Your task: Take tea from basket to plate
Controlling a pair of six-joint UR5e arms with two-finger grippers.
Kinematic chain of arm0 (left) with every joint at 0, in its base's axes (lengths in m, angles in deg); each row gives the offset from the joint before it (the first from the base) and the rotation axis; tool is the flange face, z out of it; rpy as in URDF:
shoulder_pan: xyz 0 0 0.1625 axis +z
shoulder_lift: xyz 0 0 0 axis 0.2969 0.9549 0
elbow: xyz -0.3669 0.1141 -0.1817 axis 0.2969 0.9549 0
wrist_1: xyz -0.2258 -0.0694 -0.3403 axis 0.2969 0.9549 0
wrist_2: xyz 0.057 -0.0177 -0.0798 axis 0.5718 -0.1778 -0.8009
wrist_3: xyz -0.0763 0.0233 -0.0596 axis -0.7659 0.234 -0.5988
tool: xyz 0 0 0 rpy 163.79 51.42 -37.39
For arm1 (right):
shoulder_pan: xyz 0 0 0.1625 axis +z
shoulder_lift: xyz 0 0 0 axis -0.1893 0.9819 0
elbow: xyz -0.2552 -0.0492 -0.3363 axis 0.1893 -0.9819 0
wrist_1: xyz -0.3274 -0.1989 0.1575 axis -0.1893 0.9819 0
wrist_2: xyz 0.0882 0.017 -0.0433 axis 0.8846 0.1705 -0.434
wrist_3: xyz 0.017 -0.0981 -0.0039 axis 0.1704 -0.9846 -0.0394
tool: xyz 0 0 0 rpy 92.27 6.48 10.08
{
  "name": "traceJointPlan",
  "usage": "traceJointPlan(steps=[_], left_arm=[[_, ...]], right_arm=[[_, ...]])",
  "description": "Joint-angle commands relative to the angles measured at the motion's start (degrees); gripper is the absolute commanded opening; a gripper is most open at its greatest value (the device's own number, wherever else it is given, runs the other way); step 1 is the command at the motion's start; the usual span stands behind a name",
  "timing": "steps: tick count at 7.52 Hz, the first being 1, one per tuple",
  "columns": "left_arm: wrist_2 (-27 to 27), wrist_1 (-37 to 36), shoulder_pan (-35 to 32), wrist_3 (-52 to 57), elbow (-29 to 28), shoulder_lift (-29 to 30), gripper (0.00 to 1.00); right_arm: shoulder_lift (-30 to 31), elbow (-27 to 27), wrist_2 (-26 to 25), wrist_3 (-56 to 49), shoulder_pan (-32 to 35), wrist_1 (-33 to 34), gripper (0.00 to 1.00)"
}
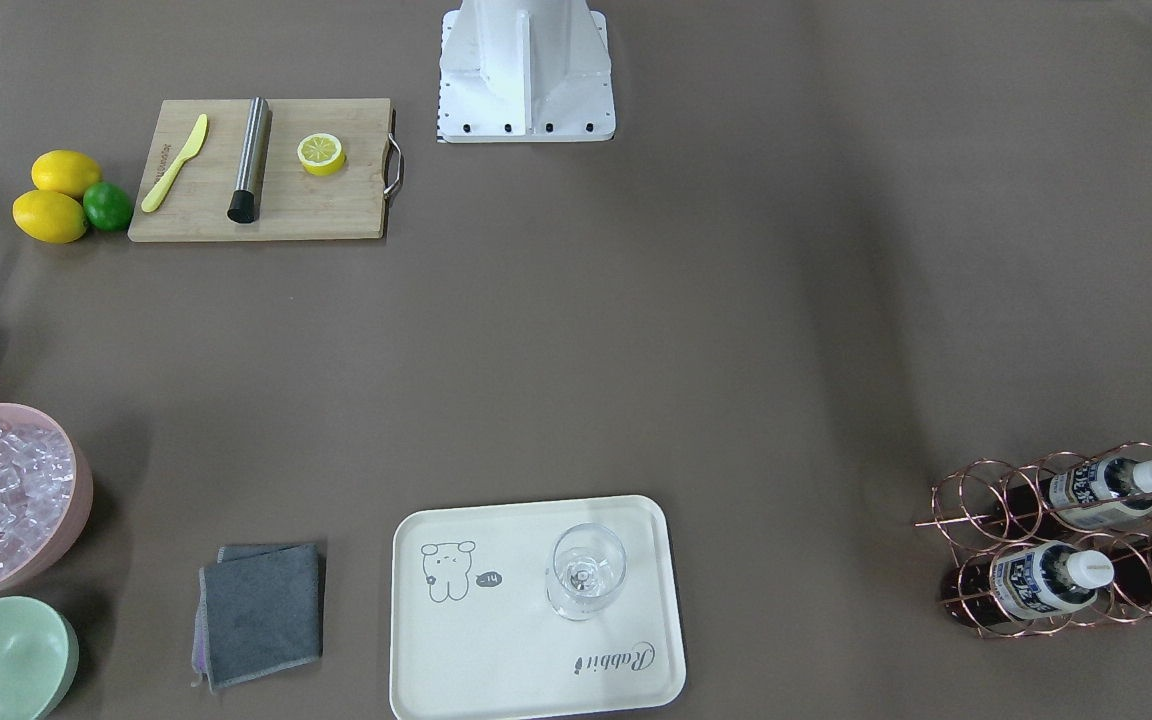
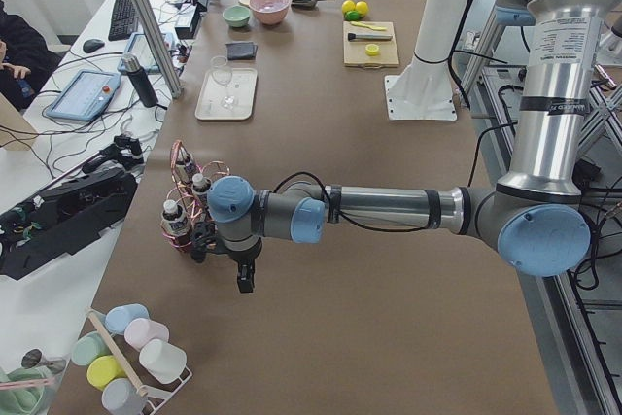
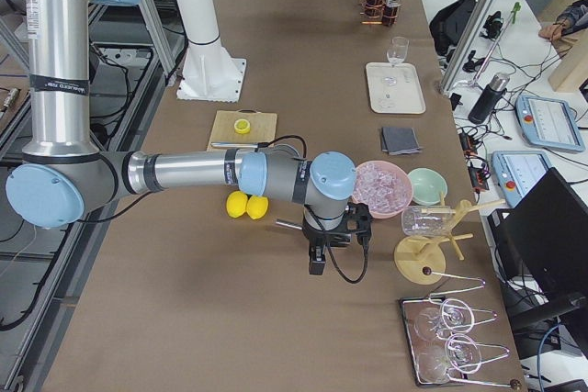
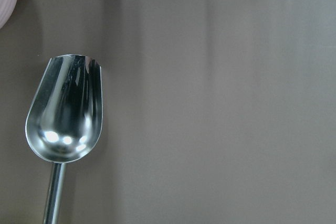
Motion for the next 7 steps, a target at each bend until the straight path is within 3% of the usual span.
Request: traceJointPlan(steps=[1, 7], left_arm=[[-0.1, 0.0, 0.0, 0.0, 0.1, 0.1, 0.98], [0.0, 0.0, 0.1, 0.0, 0.1, 0.1, 0.98]], right_arm=[[-0.2, 0.1, -0.2, 0.0, 0.0, 0.0, 1.00], [-0.4, 1.0, 0.2, 0.1, 0.0, 0.0, 1.00]])
